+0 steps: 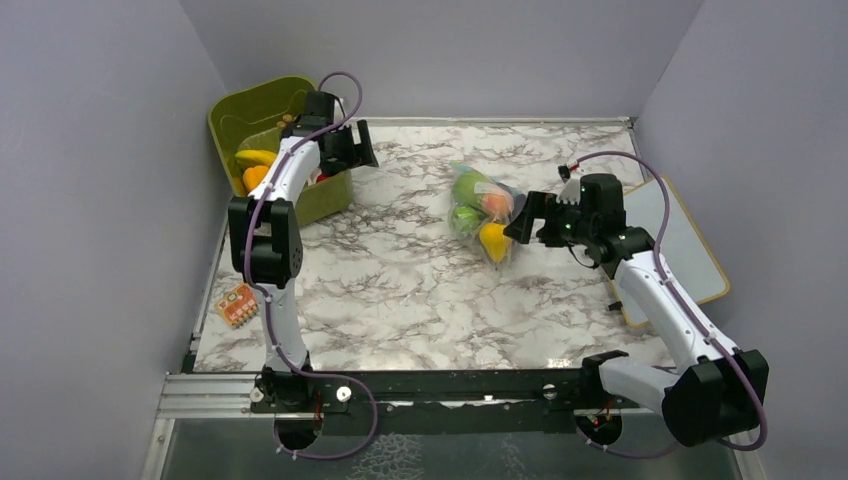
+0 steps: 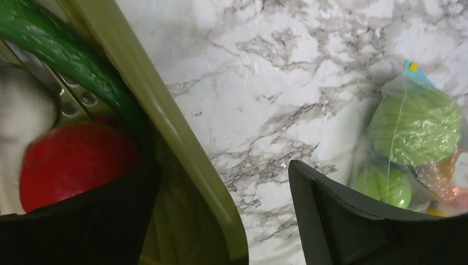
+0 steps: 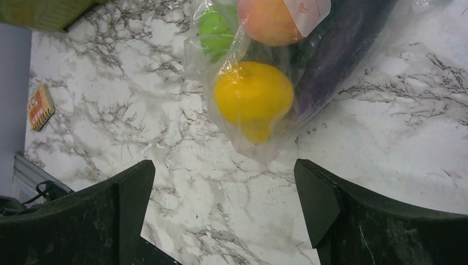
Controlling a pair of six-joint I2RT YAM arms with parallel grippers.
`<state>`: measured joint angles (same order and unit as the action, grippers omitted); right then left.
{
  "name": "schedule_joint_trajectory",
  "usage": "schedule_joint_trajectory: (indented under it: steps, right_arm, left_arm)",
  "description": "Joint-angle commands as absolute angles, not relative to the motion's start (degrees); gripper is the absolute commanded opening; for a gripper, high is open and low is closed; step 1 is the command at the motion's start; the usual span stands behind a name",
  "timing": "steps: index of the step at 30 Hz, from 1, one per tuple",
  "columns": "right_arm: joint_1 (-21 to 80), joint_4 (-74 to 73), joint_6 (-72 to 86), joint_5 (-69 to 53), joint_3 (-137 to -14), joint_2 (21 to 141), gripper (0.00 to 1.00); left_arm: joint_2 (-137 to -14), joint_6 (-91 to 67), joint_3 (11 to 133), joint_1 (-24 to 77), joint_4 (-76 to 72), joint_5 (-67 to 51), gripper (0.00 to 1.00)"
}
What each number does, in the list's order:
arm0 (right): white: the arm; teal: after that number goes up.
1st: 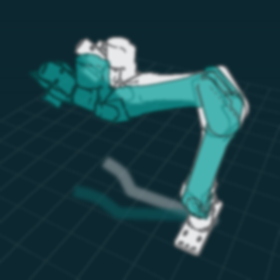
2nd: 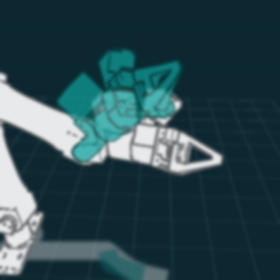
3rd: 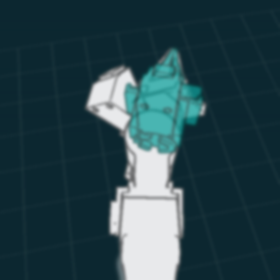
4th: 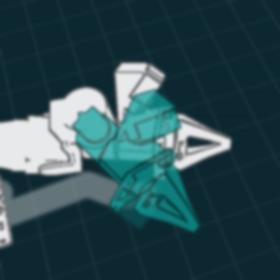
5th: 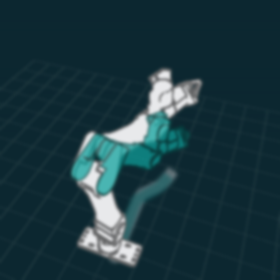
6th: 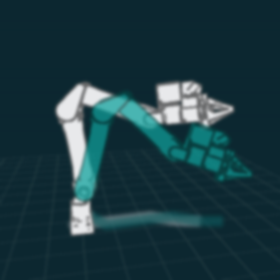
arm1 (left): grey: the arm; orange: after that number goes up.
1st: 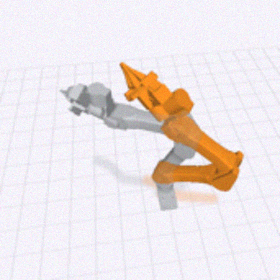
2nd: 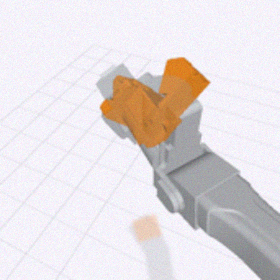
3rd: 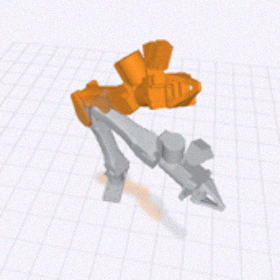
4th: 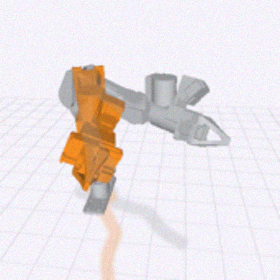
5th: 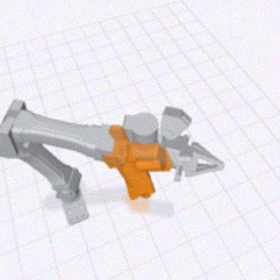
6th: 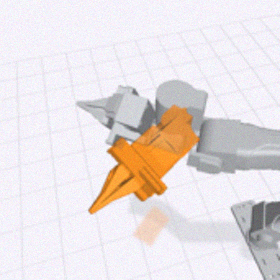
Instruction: Open the zip-top bag and remove the fake food
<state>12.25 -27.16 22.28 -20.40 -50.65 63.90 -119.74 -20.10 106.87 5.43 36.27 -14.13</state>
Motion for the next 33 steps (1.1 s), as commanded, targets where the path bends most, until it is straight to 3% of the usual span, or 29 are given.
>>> schedule_joint_trajectory:
  steps: [1, 11, 21, 33]
  right_arm:
    - [11.8, -29.2, 23.4, -18.3, -51.9, 64.2, 1.00]
    - [11.8, -27.6, 23.5, -18.5, -50.6, 65.7, 1.00]
    - [11.8, -28.2, 24.6, -14.5, -49.0, 67.0, 1.00]
    - [11.8, -31.2, 26.1, -13.4, -50.2, 73.0, 1.00]
  left_arm:
    - [-114.2, -18.0, 99.7, 7.1, 35.2, -20.0, 0.86]
    - [-100.2, -14.4, 79.2, 17.1, 32.9, -19.4, 0.73]
    - [-79.4, -21.5, 60.3, 24.8, 30.8, -18.4, 0.72]
    - [-65.6, -27.8, 51.6, 26.1, 33.3, -17.6, 0.66]
